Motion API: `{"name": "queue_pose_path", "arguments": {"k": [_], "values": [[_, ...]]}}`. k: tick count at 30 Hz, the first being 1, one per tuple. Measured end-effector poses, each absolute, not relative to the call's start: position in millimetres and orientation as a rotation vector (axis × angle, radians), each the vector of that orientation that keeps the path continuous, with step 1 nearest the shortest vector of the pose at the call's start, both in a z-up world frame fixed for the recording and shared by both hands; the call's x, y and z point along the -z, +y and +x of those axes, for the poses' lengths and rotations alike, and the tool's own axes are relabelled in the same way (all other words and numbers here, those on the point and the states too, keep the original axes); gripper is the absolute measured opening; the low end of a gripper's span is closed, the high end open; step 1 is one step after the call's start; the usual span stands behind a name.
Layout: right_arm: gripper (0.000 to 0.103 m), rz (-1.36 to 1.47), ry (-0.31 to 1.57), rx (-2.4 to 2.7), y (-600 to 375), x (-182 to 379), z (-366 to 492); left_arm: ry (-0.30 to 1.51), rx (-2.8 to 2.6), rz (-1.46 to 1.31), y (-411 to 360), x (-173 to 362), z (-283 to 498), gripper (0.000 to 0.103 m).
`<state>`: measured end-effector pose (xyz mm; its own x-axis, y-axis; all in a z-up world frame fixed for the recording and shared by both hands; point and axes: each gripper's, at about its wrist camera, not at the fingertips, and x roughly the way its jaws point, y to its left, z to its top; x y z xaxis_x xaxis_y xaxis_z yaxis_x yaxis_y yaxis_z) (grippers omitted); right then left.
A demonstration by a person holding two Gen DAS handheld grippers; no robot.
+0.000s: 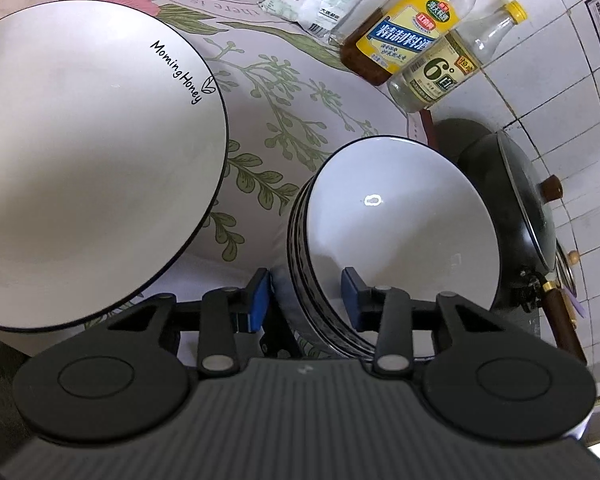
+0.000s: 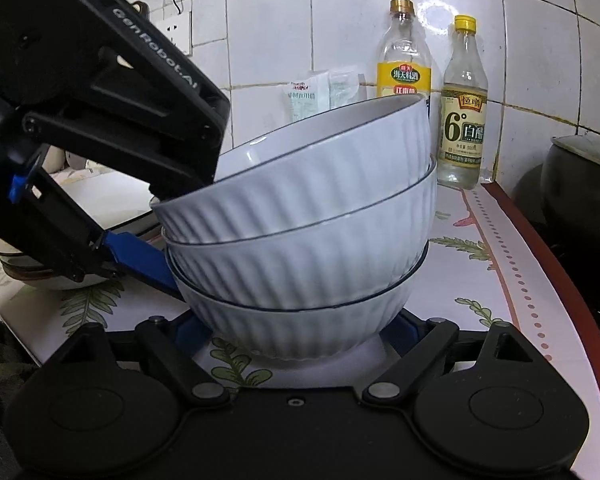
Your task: Organize plates and bowls
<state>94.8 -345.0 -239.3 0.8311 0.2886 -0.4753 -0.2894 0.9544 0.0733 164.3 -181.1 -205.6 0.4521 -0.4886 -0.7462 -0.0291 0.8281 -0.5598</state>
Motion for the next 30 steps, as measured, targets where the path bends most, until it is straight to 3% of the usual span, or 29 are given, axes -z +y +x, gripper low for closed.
{"name": "queue_pose_path", "arguments": {"k": [30], "values": [[0.092, -0.006, 0.465, -0.239, -337.9, 235.3, 82.7, 1.107, 0.432, -0.469, -178.2, 200.4, 165.0, 0.038]]}}
